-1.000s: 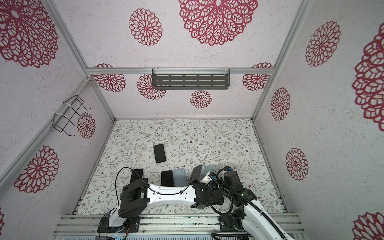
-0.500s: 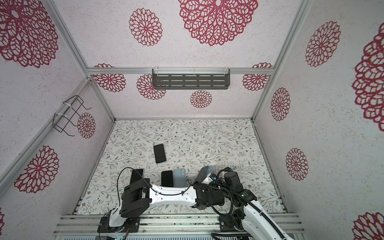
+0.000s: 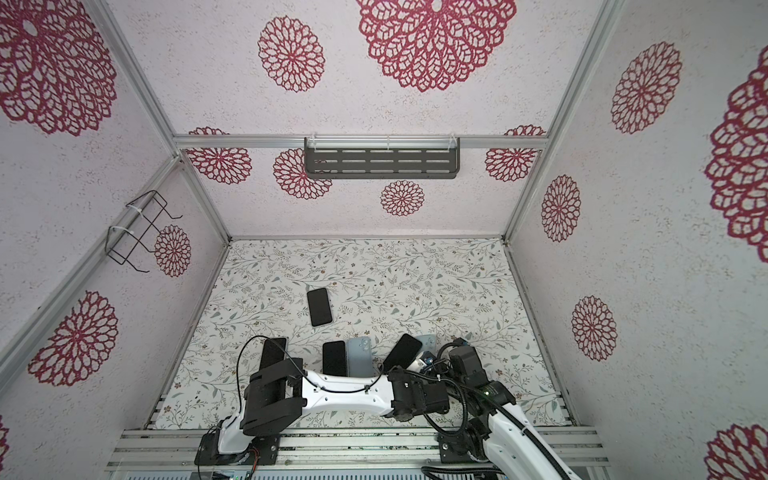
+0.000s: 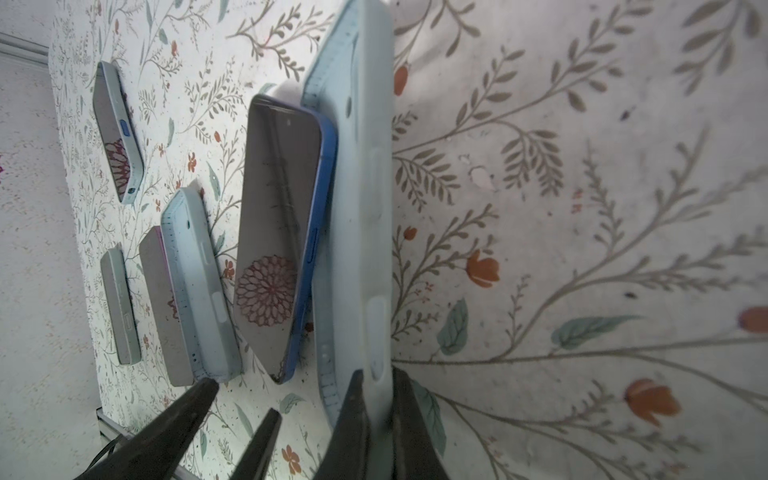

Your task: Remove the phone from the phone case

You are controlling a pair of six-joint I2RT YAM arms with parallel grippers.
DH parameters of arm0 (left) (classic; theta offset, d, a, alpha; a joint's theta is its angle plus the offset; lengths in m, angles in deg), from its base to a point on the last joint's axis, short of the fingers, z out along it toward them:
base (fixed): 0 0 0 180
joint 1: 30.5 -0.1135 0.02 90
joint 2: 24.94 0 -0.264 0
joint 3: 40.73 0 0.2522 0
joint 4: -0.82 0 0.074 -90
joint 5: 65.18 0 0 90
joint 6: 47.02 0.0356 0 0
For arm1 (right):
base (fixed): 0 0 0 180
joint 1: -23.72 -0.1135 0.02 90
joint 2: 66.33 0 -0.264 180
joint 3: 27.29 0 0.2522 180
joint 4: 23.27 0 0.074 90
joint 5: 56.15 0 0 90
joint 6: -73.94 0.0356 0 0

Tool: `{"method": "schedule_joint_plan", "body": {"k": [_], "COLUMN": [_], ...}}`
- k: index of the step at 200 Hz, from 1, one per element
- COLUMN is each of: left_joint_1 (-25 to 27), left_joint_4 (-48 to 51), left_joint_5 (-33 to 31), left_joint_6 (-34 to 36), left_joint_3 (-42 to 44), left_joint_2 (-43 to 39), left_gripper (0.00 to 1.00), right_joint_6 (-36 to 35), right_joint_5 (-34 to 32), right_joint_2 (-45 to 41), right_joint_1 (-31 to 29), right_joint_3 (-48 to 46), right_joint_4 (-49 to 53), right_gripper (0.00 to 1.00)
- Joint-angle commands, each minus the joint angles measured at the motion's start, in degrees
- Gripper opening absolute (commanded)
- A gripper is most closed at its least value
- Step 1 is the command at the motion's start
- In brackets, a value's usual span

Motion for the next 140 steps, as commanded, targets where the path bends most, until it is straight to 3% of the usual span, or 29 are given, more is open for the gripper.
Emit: {"method": "schedule_joint_plan", "body": {"k": [1,15,31,65,96,113,140], "left_joint_1": [-0.1,-1.6,-3.8,-7.8,-11.5,-13.0,-15.5], "left_joint_4": [-1.6,-3.0,-5.0,-8.0,-10.3,-11.9,-14.0], "left_joint_5": [0.5,0.5,0.7,0.0,0.7,0.7,1.1], "left_joint_6": [-1.8,-3.3,-4.8,-6.0,-6.1,-5.3,-3.8], "left_joint_3": [2.1,4.7,8.7,15.8,20.3,22.6,25.3], "left_joint_2": [-2.1,-5.3,-9.9,-20.8,-28.2,-32.4,-36.8], "left_gripper": [0.55,0.69,0.77,0.86,0.88,0.89,0.91], "right_joint_6": [-1.4,-1.3,-1.1,-0.9,-1.1,-2.8,-9.1], "right_joint_5": [-1.7,-2.3,-6.3,-14.8,-17.5,-16.5,-7.2], "right_joint_2": [0.1,1.3,1.7,-0.4,-0.2,-0.6,6.1], "right_joint_1": [0.3,0.4,0.4,1.0,1.0,1.0,0.6], "right_joint_3": [-0.4,-0.3,1.4,4.5,5.5,5.3,7.0], "right_joint_4": [-1.3,-1.8,0.8,7.0,9.0,5.8,-1.4], "right_gripper": [0.0,0.0,0.0,0.0,0.0,0.0,0.0]}}
